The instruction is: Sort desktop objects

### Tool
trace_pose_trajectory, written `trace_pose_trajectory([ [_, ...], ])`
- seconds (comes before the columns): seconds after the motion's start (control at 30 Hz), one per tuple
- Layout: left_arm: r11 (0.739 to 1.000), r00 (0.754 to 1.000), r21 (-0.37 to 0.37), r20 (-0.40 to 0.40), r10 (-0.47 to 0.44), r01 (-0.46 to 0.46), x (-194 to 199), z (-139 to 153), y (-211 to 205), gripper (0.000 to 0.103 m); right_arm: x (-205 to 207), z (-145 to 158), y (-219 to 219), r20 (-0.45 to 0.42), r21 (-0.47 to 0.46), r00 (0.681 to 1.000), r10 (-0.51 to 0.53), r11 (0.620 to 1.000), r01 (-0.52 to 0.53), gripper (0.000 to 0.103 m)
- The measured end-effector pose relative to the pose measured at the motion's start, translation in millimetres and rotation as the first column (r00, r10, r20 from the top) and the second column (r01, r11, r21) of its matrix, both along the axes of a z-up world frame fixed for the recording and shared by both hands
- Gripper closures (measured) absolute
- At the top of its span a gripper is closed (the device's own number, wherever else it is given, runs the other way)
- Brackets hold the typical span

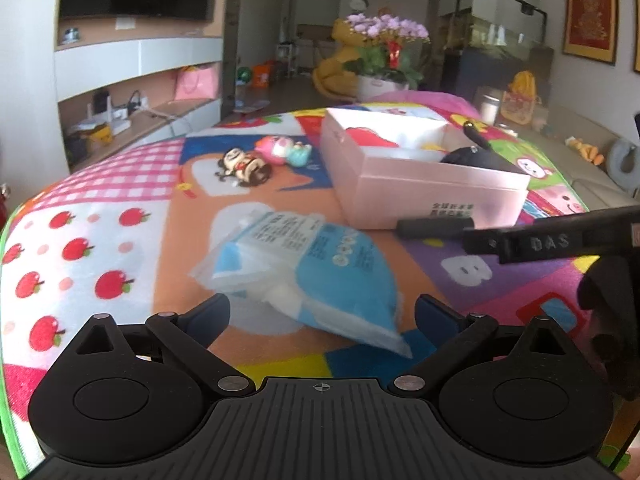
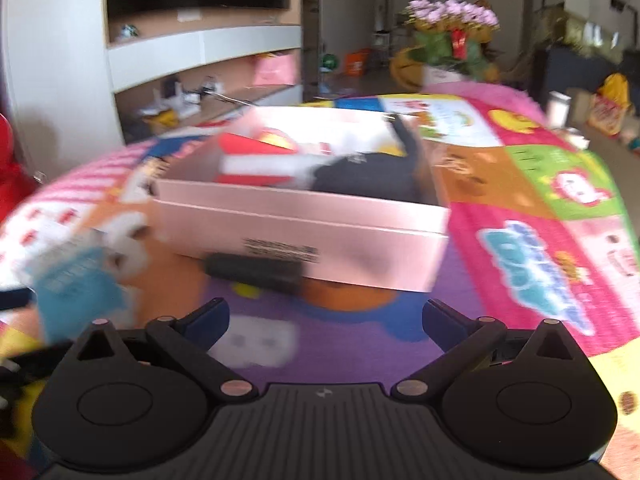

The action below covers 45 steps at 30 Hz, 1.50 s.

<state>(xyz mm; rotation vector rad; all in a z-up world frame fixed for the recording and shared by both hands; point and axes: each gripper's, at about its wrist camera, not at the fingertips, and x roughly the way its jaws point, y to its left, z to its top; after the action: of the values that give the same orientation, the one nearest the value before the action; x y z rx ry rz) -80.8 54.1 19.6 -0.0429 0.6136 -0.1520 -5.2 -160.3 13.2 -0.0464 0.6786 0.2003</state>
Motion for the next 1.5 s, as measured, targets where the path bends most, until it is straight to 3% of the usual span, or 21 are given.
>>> trace_pose_trajectory([
  [0.07,1.0,1.0,-0.001,-0.003,0.001,-0.001,-1.0,-0.7,1.8,0.001,8.5,1.2,13.6,-0.019,0.002,1.0,-0.004,1.0,0.004,0.008],
  [0.2,1.0,1.0,0.001,0.007,0.001,-0.001,-2.5,-1.6,1.0,0.001,28.5,-3.3,43.5,-0.077,0.021,0.997,-0.014,1.0,0.016,0.009],
  [0.3,1.0,1.0,0.018,0.018,-0.013,0.012,-5.1,-1.5,-3.0,0.001,38.5,-8.7,60.9,-0.064,-0.02,0.997,-0.048,0.999,0.046,0.011],
  [0.37,0.999,0.999,0.03,0.027,-0.019,0.019,-6.3,-1.5,-5.3,0.001,42.3,-13.3,65.9,-0.067,-0.054,0.996,-0.061,0.997,0.057,0.023],
  [0.4,0.999,0.999,0.031,0.028,-0.023,0.022,-6.7,-1.6,-5.9,0.001,41.4,-14.0,63.3,-0.064,-0.047,0.997,-0.054,0.998,0.051,0.028],
  [0.67,0.999,0.999,0.04,0.026,-0.026,0.025,-4.7,-1.2,-8.5,0.0,-6.5,-6.0,5.0,-0.062,-0.043,0.998,0.017,0.999,-0.02,0.028],
  [0.87,0.995,0.995,-0.018,-0.03,-0.094,0.094,11.4,6.2,-17.9,0.0,-55.2,-10.6,-37.4,0.04,-0.097,0.999,-0.024,0.995,0.028,0.028],
  [1.03,0.992,0.995,0.107,-0.076,-0.058,0.066,49.6,7.8,-25.3,0.0,-56.1,-13.6,-49.0,0.058,-0.052,0.997,-0.041,0.998,0.044,0.027],
  [1.13,0.973,0.998,0.228,-0.061,-0.012,0.025,57.2,10.5,-21.8,0.0,-57.7,-13.2,-55.1,0.052,-0.024,0.998,-0.041,0.999,0.042,0.017],
  [1.2,0.964,0.998,0.267,-0.062,0.004,0.013,56.8,12.3,-14.3,0.0,-58.5,-13.5,-59.1,0.052,0.006,0.998,-0.041,0.999,0.04,0.011],
  [1.3,0.966,0.996,0.258,-0.084,0.015,0.007,51.2,15.0,-0.9,0.0,-59.6,-13.1,-61.6,0.055,0.033,0.998,-0.038,0.999,0.036,0.005],
  [1.43,0.99,0.993,0.138,-0.112,-0.023,0.039,48.3,17.5,5.2,0.0,-60.5,-13.4,-60.4,0.056,0.046,0.998,-0.013,0.999,0.01,0.001],
  [1.5,0.987,0.996,0.16,-0.09,-0.014,0.029,51.6,15.8,-0.6,0.0,-60.9,-13.2,-60.3,0.06,0.049,0.998,-0.014,0.999,0.011,0.0],
])
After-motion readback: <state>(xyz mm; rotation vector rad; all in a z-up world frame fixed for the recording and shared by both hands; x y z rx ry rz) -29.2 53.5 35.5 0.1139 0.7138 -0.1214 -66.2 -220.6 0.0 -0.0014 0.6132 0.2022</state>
